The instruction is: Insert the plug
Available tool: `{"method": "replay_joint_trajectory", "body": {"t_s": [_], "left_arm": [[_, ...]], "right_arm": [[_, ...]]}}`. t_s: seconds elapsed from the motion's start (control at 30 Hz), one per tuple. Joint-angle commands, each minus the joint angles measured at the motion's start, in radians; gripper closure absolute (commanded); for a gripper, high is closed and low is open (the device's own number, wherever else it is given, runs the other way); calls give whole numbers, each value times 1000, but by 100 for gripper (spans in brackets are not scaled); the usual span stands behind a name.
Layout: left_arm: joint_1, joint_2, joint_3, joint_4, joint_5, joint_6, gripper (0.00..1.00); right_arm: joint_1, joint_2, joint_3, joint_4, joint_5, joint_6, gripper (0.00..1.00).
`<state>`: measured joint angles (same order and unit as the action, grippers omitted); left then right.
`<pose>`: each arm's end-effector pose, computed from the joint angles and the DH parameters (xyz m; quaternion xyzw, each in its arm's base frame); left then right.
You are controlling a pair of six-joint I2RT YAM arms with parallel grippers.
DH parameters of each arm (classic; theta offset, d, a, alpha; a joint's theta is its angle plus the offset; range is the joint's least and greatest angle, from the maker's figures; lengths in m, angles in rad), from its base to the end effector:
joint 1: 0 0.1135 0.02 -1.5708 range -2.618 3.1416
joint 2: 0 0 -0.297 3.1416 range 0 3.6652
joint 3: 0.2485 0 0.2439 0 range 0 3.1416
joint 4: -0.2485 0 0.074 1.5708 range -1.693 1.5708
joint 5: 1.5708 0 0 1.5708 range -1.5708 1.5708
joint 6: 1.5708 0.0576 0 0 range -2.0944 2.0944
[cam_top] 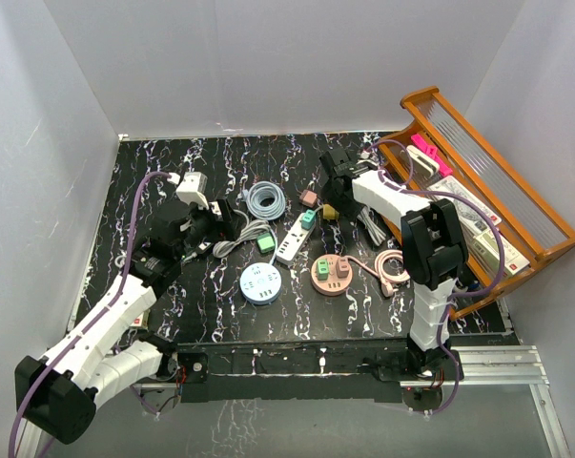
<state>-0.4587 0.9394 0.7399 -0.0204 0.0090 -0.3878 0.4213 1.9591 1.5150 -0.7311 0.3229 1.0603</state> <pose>0.1941 -0.0964 0.3365 0.0305 0.7798 -0.2600 0.5686 0.3919 0.1556 0.2223 0.3340 0.9089 0.0146 0.2495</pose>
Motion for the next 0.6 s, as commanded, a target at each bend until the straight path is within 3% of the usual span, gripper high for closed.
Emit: {"method": "replay_joint_trajectory", "body": {"t_s": [0.0,0.37,0.57], "left_arm": [[-3,-1,41,25,20,-18,21],[-3,27,96,-34,13,26,21],[-3,17,86,-7,12,19,21]], "right_arm": [[2,1,-11,76,33,73,30],[2,94,62,4,102,117,29],[2,115,60,55,79,26,30]]}}
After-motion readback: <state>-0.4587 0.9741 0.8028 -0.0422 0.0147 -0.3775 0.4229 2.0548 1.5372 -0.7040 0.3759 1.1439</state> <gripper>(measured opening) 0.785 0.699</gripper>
